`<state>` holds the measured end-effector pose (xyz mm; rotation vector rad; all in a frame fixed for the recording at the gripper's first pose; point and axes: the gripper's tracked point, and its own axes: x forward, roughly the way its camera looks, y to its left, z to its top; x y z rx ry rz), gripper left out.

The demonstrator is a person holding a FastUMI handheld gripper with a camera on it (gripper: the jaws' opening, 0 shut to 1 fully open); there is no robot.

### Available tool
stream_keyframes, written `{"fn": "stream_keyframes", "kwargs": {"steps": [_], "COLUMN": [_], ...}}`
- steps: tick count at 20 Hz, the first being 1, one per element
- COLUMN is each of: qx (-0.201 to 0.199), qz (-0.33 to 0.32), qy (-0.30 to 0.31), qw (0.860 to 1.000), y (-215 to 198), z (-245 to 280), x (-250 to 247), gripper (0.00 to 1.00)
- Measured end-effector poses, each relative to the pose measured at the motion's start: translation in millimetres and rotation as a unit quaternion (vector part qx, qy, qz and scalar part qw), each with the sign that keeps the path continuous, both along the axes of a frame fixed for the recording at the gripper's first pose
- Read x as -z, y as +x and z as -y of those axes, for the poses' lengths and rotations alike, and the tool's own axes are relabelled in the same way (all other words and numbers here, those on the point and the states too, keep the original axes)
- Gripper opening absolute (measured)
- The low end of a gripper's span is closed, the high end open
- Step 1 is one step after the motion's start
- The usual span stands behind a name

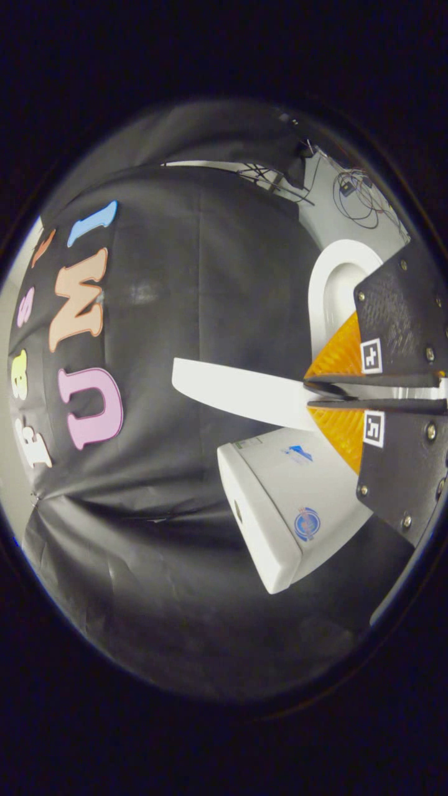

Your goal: Open the toilet lid.

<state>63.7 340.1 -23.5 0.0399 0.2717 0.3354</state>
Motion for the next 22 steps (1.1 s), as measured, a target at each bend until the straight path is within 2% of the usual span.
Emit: {"fn": "stream_keyframes", "kwargs": {"steps": [11, 22], "qx": [-0.031, -0.039], "qz": [0.026, 0.041], "qy": [-0.01, -0.001], "qw": [0.999, 0.998], "y": [-11, -16], "z": [-51, -82], "x": [-6, -8], "gripper": [0.08, 0.08]}}
